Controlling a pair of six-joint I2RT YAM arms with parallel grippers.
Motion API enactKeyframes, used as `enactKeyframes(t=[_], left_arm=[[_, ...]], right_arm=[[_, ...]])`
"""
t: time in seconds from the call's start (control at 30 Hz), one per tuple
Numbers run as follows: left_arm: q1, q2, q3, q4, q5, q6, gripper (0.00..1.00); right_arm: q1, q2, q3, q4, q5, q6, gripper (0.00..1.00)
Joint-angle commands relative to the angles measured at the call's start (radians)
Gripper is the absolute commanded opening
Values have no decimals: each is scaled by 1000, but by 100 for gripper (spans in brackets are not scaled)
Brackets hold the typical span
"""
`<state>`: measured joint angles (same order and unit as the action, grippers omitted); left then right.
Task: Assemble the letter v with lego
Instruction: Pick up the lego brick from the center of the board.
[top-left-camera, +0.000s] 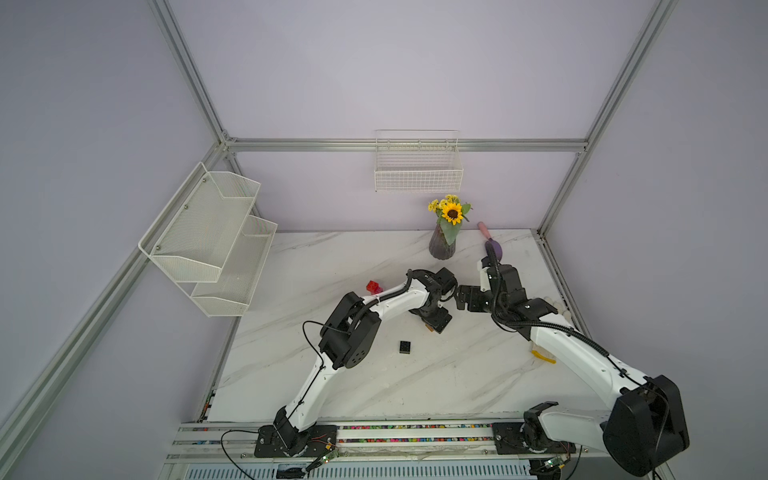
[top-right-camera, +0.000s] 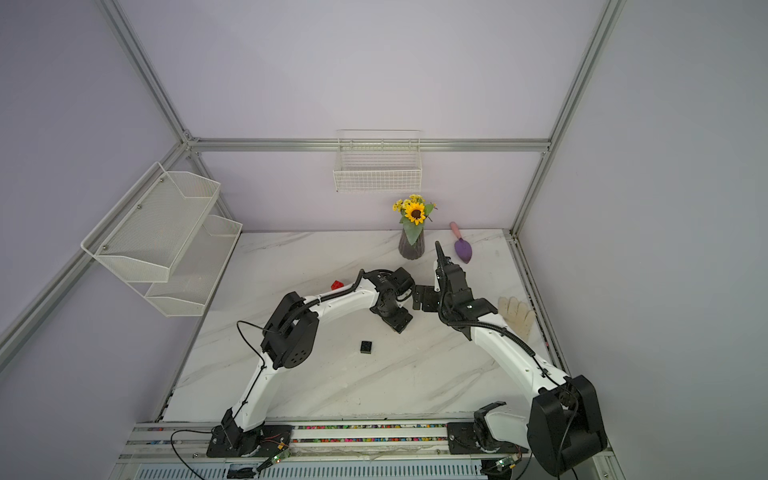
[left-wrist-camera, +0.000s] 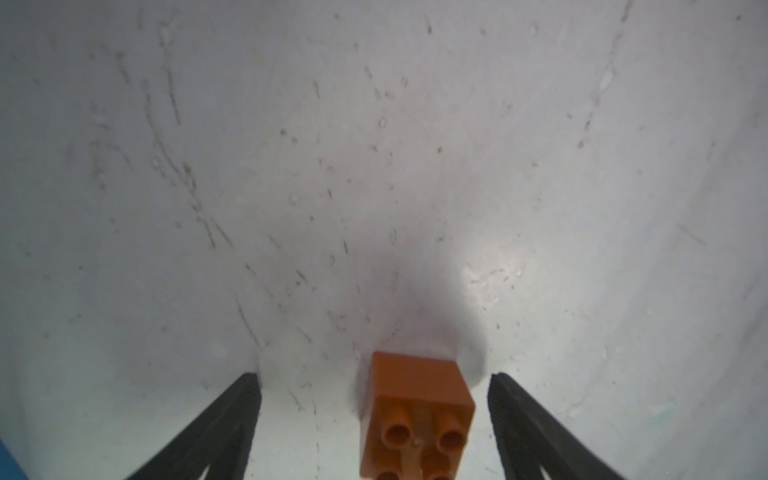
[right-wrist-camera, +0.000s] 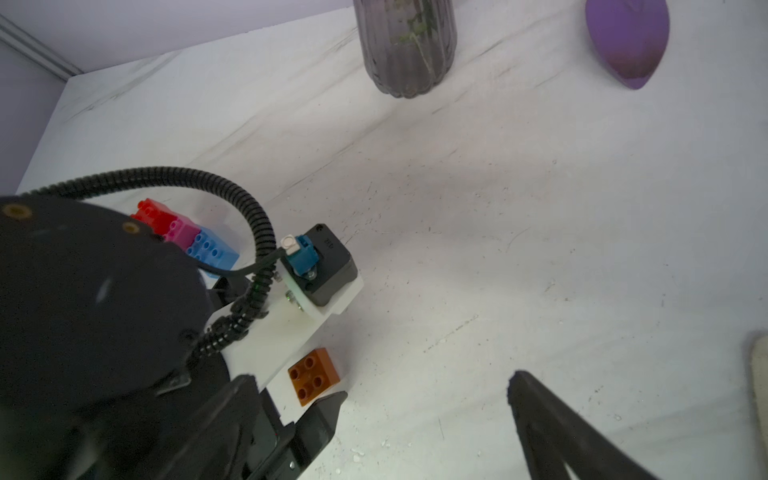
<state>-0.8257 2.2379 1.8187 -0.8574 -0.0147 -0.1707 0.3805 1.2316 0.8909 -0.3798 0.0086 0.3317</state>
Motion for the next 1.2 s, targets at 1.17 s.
enactKeyframes(t=[1.17], left_arm=[[235,-1158,-1131,670,-290,-383,100]], right_arm=[[686,591,212,10,400,666,67]])
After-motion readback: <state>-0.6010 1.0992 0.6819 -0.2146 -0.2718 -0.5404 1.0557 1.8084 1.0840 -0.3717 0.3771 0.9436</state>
